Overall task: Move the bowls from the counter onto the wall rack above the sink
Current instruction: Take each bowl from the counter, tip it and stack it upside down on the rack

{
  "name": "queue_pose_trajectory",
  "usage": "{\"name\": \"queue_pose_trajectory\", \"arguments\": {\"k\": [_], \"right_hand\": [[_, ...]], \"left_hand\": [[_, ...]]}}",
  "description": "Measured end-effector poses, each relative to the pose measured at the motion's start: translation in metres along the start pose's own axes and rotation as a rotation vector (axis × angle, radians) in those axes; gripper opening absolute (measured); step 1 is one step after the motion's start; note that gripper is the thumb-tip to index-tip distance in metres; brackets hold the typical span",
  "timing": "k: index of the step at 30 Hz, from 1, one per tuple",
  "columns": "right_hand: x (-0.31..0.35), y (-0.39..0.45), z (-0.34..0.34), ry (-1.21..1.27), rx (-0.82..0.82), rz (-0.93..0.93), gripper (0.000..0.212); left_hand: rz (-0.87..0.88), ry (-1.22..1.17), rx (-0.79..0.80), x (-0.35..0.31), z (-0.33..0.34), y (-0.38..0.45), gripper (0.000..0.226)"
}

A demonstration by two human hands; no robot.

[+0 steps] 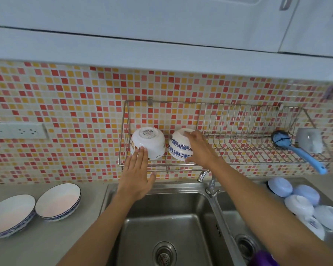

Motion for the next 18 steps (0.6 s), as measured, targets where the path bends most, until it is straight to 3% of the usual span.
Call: {"name": "queue_pose_trajectory", "arguments": {"k": [7, 10, 14, 18], "right_hand": [[-0.011, -0.006, 0.001, 0.185, -0.002, 0.051, 0.091], [-0.017, -0.024, -0.012, 0.261, -0.150, 0.078, 0.070], [-0.022, -0.053, -0.013, 0.138, -0.290, 0.079, 0.055], [-0.031, -0.059, 0.001, -0.041, -0.278, 0.092, 0.069]], "left_hand": [[-0.005, 0.006, 0.023, 0.001, 0.004, 0.001, 0.081], [0.001, 0.005, 0.030, 0.001, 0.003, 0.001, 0.081], [-0.016, -0.017, 0.019, -0.002, -0.002, 0.001, 0.079], [0.130, -0.106, 0.002, -0.044, -0.020, 0.016, 0.068]]}}
Point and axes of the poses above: each hand's wrist, its own y-axis towards the middle knuckle, its own z-axis out of the palm, x = y × z, the point moved 10 cm from there along y, towards the middle knuckle, and after that the axes turned 5 degrees about y, right-handed, at the moved point
